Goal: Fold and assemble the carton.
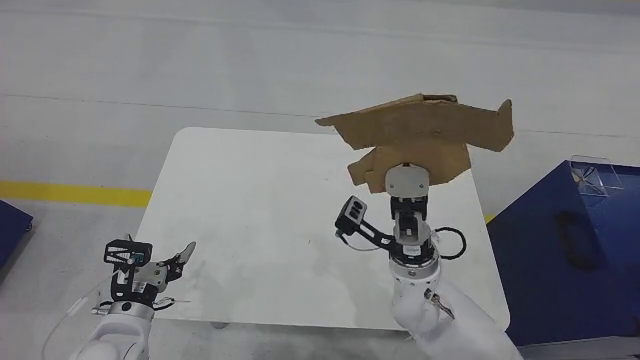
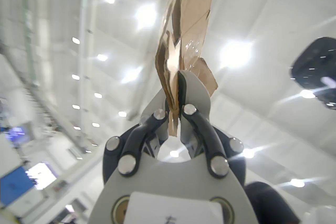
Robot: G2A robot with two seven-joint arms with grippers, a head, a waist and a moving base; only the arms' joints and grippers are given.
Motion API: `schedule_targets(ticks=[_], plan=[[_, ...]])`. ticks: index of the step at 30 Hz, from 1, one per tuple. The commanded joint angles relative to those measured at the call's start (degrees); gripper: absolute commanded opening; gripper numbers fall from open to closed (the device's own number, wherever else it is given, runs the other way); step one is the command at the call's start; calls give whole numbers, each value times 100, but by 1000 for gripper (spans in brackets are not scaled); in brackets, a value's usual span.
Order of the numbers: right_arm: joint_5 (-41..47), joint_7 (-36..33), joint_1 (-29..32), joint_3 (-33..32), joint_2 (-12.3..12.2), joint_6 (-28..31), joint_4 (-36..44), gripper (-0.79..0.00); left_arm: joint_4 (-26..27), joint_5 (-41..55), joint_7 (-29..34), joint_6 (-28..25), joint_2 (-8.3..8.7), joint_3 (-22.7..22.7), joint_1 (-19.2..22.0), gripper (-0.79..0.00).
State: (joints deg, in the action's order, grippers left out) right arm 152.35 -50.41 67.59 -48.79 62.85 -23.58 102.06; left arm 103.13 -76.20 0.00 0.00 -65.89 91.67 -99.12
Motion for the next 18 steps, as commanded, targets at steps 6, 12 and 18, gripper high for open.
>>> schedule_targets(ticks=[6, 12, 18], plan=[[-20, 553, -23, -84, 118, 110, -9, -785, 0, 0, 0, 0, 0, 0, 0, 0], [-4168, -960, -282, -786, 67, 1214, -668, -785, 0, 0, 0, 0, 0, 0, 0, 0], [-7716, -1844, -440, -1390, -84, 2829, -1592, -785, 0, 0, 0, 0, 0, 0, 0, 0]])
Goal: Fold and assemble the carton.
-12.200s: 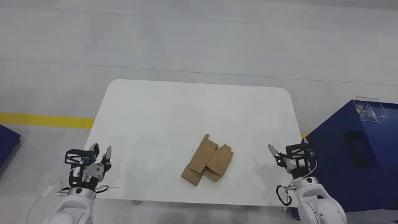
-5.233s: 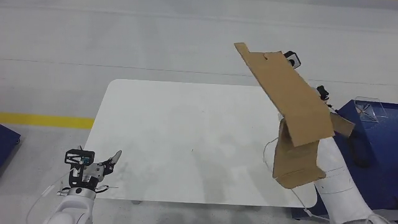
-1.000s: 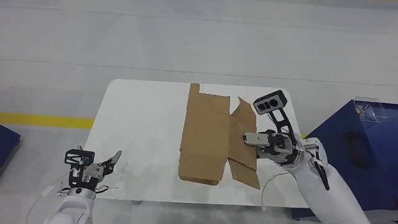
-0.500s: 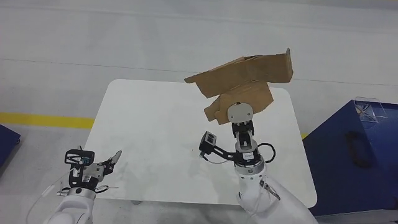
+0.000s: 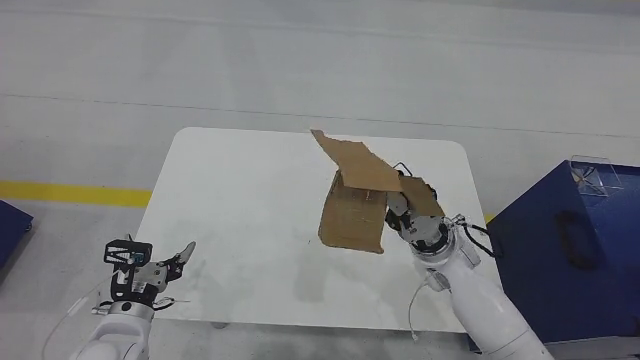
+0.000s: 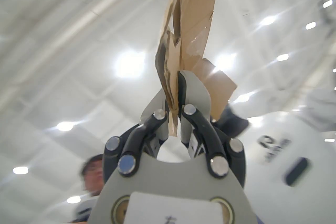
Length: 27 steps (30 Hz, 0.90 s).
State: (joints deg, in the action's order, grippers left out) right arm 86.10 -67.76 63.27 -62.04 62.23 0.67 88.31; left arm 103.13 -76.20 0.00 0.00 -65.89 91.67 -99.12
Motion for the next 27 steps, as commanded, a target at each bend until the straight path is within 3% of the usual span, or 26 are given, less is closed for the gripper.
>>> schedule_targets(ticks=[1, 3, 5, 14, 15, 17, 19, 20, 23, 25, 27], plan=[[-1713, -108, -31, -83, -47, 613, -408, -785, 0, 0, 0, 0, 0, 0, 0, 0], [-2617, -39, -50, -79, -73, 962, -702, -785, 0, 0, 0, 0, 0, 0, 0, 0], [-2798, -34, -8, -15, -58, 1032, -936, -785, 0, 0, 0, 0, 0, 0, 0, 0], [-2858, -35, -10, 11, -45, 1093, -983, -785, 0, 0, 0, 0, 0, 0, 0, 0], [-2825, -8, -4, 17, -37, 1035, -907, -785, 76, 491, 226, -210, -17, -59, -29, 0], [-3100, 6, -68, 21, -37, 1043, -848, -785, 467, 2039, 1225, -778, -24, 96, -28, 0], [-3172, -48, -97, 78, -17, 1027, -775, -785, 800, 3796, 2298, -887, -29, 310, -15, 0], [-3183, -106, -118, 105, -7, 1015, -753, -785, 913, 4789, 2940, -781, -29, 412, 36, 0], [-3364, -208, -177, 152, 13, 1076, -770, -785, 820, 7503, 4409, 186, -29, 744, 510, 0], [-3242, -325, -177, 187, 36, 1053, -763, -785, 472, 8666, 5540, 734, 6, 792, 912, 0], [-3187, -419, -199, 209, 52, 999, -791, -785, 133, 9190, 6247, 997, 34, 674, 1283, 0]])
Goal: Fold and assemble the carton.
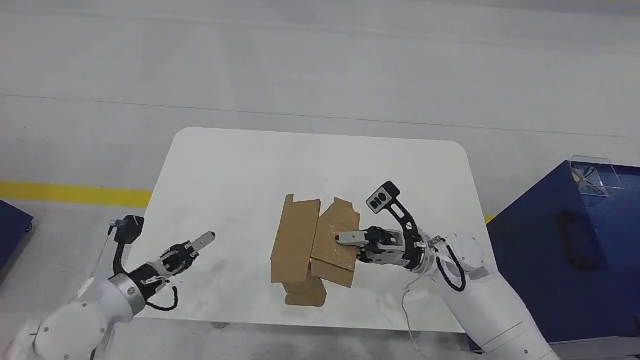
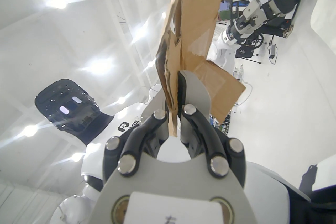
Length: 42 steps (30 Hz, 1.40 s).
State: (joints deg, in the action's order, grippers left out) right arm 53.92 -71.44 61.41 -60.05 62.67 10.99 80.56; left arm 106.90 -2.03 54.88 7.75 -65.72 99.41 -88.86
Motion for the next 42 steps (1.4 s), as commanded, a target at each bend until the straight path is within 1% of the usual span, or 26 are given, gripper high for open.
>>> schedule_targets(ticks=[1, 4, 7, 9, 11, 12, 13, 14, 15, 17, 18, 20, 21, 29, 31, 32, 34, 35, 42], plan=[[1, -79, -26, 28, 16, -38, -17, -785, -417, 2075, 1047, 314, 17, -207, 391, 0], [-79, -146, -62, 119, 47, -60, -36, -785, -849, 2833, 1768, 487, 17, -483, 730, 0], [-306, -178, -144, 267, 87, -56, -83, -785, -962, 3146, 2007, 353, 4, -757, 822, 0], [-557, -177, -209, 394, 113, -69, -89, -785, -887, 2985, 1889, 146, -1, -940, 782, 0], [-800, -262, -273, 525, 135, -88, -54, -785, -862, 2883, 1898, 252, -3, -1202, 784, 0], [-880, -291, -304, 578, 147, -119, -44, -785, -861, 2820, 1800, 268, -6, -1290, 819, 0], [-968, -299, -343, 615, 156, -134, -37, -785, -860, 2815, 1777, 299, -9, -1393, 842, -172], [-1067, -309, -377, 654, 164, -150, -21, -785, -873, 2849, 1806, 343, -11, -1474, 881, -406], [-1062, -320, -391, 687, 175, -189, -2, -785, -892, 2854, 1784, 361, -9, -1518, 923, -462], [-1075, -309, -428, 711, 191, -228, -1, -785, -903, 2826, 1707, 326, -3, -1572, 975, -542], [-1097, -289, -443, 719, 198, -239, -8, -785, -909, 2819, 1689, 307, 2, -1591, 985, -637], [-1082, -247, -463, 728, 211, -286, -35, -785, -918, 2863, 1708, 294, 15, -1591, 1003, -748], [-1037, -224, -467, 727, 220, -310, -61, -785, -921, 2887, 1686, 261, 22, -1565, 1006, -785], [-1096, -74, -527, 757, 271, -328, -213, -785, -850, 3035, 1702, 163, 95, -1375, 926, -785], [-1047, -54, -520, 753, 281, -374, -226, -785, -819, 3020, 1668, 152, 112, -1350, 898, -708], [-1015, -48, -518, 756, 286, -429, -236, -785, -807, 3038, 1663, 154, 120, -1336, 893, -782], [-990, -10, -535, 756, 292, -587, -258, -785, -791, 3067, 1596, 101, 134, -1279, 882, -785], [-990, -10, -535, 756, 292, -587, -258, 0, -784, 3068, 1570, 90, 136, -1266, 876, -785], [-990, -10, -535, 756, 292, -587, -258, 0, -784, 3068, 1570, 90, 136, -1266, 876, -785]])
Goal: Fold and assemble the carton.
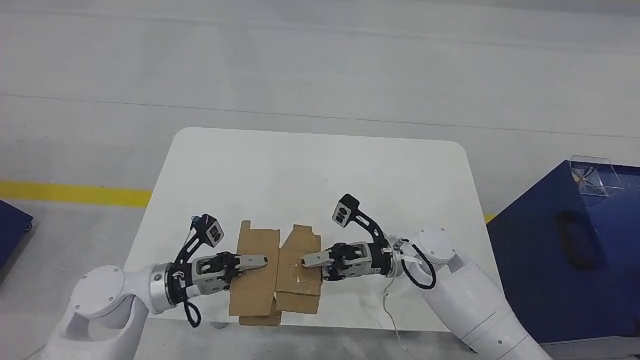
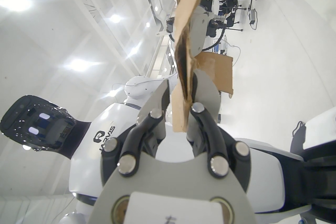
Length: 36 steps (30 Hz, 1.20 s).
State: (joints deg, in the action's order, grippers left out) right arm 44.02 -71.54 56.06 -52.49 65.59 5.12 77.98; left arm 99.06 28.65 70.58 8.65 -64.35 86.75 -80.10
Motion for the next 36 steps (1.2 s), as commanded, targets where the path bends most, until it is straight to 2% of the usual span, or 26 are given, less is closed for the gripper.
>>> schedule_targets(ticks=[1, 4, 8, 12, 14, 16, 19, 24, 25, 26, 27, 28, 29, 31, 32, 36], plan=[[0, 0, 0, 0, 0, 0, 0, 0, 0, 0, 0, 0, 0, 0, 0, -785], [-109, 135, -6, -39, -3, 142, 62, 0, 77, 197, -598, -317, -13, 181, -74, -785], [-121, 651, 199, -384, -15, 1106, 413, 0, 44, 1318, -1313, -675, -117, 56, -199, -785], [-1752, 1559, 337, -680, -62, 2486, 625, 0, -198, 2466, -1810, -1109, -266, -398, -124, -785], [-2657, 2126, 442, -754, -69, 2860, 739, 0, -353, 2794, -1975, -1326, -338, -681, -50, -785], [-3654, 2670, 509, -762, -62, 3054, 840, 0, -538, 3047, -2205, -1649, -417, -951, 23, -785], [-4463, 3248, 593, -642, -20, 3249, 962, 0, -847, 3387, -2317, -1772, -515, -1330, 171, -785], [-4571, 3539, 676, -488, 27, 3388, 1018, 0, -1275, 3135, -2372, -1955, -601, -1696, 441, -785], [-4587, 3547, 671, -480, 30, 3386, 1016, -65, -1317, 3107, -2365, -1995, -612, -1729, 470, -785], [-4578, 3555, 675, -464, 35, 3396, 1016, -86, -1352, 3103, -2356, -2016, -621, -1747, 493, -785], [-4551, 3556, 675, -452, 38, 3406, 1006, -142, -1387, 3110, -2349, -2021, -627, -1750, 514, -785], [-4546, 3554, 670, -444, 41, 3413, 995, -243, -1411, 3123, -2342, -2021, -632, -1744, 534, -785], [-4548, 3557, 670, -432, 44, 3418, 992, -431, -1430, 3146, -2333, -2002, -637, -1742, 543, -785], [-4526, 3555, 676, -407, 51, 3412, 989, -496, -1449, 3193, -2309, -1964, -643, -1725, 553, -785], [-4510, 3541, 674, -392, 54, 3416, 992, -785, -1458, 3208, -2300, -1958, -646, -1714, 551, -785], [-4320, 3428, 642, -351, 63, 3409, 941, -785, -1499, 3266, -2324, -1905, -657, -1673, 554, -785]])
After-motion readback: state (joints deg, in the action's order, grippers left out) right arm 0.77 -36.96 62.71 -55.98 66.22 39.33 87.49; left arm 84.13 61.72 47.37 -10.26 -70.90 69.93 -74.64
